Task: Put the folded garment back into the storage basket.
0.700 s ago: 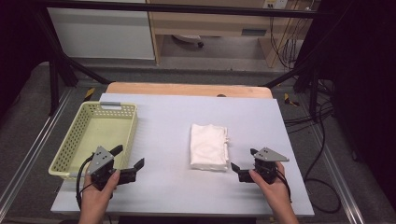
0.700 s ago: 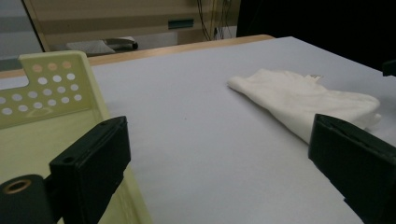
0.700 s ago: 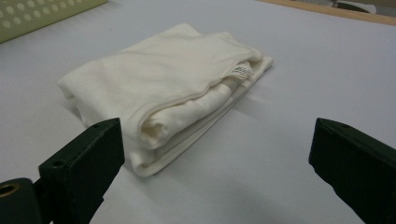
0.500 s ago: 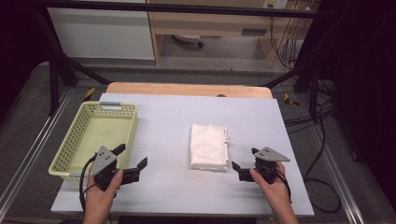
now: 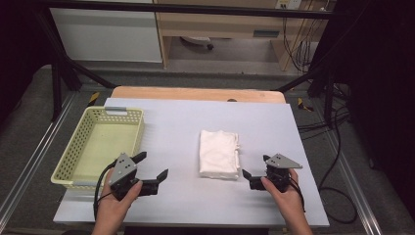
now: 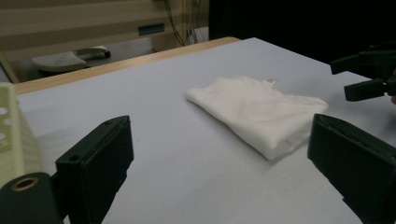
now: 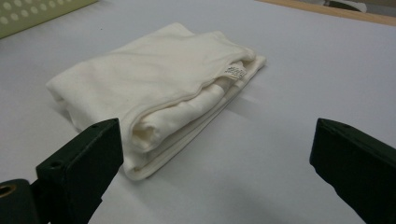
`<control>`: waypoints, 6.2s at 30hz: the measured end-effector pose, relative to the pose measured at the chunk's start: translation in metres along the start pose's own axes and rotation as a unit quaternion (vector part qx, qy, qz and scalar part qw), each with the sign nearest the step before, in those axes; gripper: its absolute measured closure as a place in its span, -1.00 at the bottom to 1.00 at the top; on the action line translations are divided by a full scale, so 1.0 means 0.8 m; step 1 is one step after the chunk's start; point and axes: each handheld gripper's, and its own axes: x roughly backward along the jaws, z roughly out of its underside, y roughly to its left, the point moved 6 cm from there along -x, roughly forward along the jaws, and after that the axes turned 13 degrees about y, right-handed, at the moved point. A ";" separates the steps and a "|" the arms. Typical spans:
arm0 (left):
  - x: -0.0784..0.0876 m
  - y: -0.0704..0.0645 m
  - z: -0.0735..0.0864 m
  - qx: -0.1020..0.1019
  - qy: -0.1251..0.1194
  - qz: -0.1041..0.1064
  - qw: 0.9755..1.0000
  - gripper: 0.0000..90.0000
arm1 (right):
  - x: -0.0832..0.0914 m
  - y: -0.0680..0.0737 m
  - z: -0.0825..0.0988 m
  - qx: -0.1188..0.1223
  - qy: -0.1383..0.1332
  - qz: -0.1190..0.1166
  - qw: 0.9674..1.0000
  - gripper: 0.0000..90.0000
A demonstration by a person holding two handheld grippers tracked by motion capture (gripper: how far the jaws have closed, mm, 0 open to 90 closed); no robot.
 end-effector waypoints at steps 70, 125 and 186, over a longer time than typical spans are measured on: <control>-0.073 -0.080 0.077 -0.050 0.209 0.095 0.972 -0.05 | 0.003 0.116 0.010 0.028 0.064 -0.100 0.993 -0.78; -0.078 -0.035 0.055 -0.019 0.158 0.020 0.987 -0.83 | -0.017 0.144 0.035 0.131 0.126 -0.124 0.975 0.86; -0.077 -0.028 0.028 -0.008 0.102 0.012 0.995 -0.80 | -0.017 0.141 0.040 0.141 0.147 -0.118 0.972 0.86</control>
